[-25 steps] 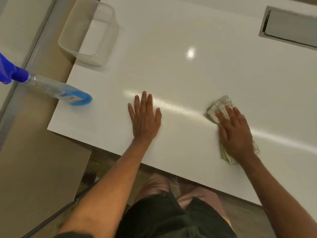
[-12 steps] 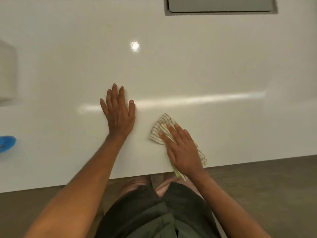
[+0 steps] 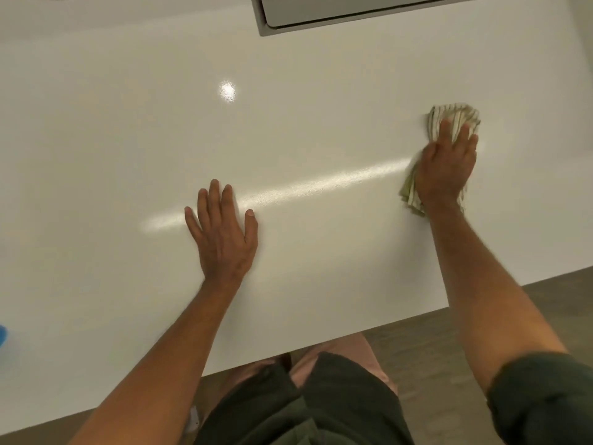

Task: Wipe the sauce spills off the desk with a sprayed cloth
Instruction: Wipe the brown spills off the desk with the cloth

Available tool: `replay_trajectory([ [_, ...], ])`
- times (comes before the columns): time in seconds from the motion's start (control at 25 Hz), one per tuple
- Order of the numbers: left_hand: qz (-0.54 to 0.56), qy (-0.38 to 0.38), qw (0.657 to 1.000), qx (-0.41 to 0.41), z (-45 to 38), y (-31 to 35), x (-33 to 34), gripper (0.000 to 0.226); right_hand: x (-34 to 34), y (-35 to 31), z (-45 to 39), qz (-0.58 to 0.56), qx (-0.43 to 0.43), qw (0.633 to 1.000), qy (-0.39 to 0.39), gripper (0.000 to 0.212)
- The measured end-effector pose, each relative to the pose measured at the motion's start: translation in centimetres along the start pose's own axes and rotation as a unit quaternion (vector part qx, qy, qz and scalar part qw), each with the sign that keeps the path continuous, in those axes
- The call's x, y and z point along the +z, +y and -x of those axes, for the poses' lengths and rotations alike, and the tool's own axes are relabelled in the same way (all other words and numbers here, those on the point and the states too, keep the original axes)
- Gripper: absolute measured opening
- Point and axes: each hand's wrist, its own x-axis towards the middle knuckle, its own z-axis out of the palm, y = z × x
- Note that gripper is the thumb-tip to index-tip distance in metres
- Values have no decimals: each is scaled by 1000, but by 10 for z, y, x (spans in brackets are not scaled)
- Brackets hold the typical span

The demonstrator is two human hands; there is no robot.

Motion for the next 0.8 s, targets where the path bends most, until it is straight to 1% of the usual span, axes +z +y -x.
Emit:
replay_trajectory([
  [0.08, -7, 6, 1000, 5, 1, -1, 2, 60, 11, -50, -7, 1, -39, 999, -5, 61],
  [0.16, -2, 10, 1000, 12, -1, -2, 3, 60, 24, -106, 16, -2, -116, 993, -4, 60],
  [0.24, 14, 18, 1000, 15, 0, -3, 2, 58, 39, -152, 69, -14, -220, 975, -31, 59],
  [0.32, 66, 35, 997, 7, 1, -4, -2, 56, 52, -172, 140, -46, -318, 946, -47, 58],
  [0.36, 106, 43, 993, 3, 2, -3, -6, 56, 56, -166, 176, -74, -350, 932, -56, 58],
  [0.44, 180, 49, 982, -12, 5, -2, -18, 56, 53, -132, 235, -113, -400, 905, -88, 58],
  [0.48, 200, 46, 978, -22, 7, -2, -23, 57, 50, -108, 255, -107, -418, 895, -111, 58],
  [0.56, 203, 34, 978, -25, 14, -2, -32, 58, 44, -63, 272, -88, -448, 875, -158, 55],
  [0.6, 195, 24, 980, -17, 23, -3, -37, 58, 38, -45, 269, -92, -447, 871, -184, 53],
  [0.64, 191, 11, 981, -7, 35, -3, -40, 58, 29, -30, 262, -109, -424, 878, -196, 50],
  [0.68, 193, 0, 981, 1, 48, -2, -42, 58, 18, -19, 250, -132, -381, 892, -206, 46],
  [0.72, 200, -6, 980, 4, 60, -1, -45, 56, 7, -10, 233, -146, -335, 911, -193, 45],
  [0.8, 221, -11, 975, -2, 82, 8, -51, 51, -12, -1, 202, -186, -247, 943, -126, 49],
])
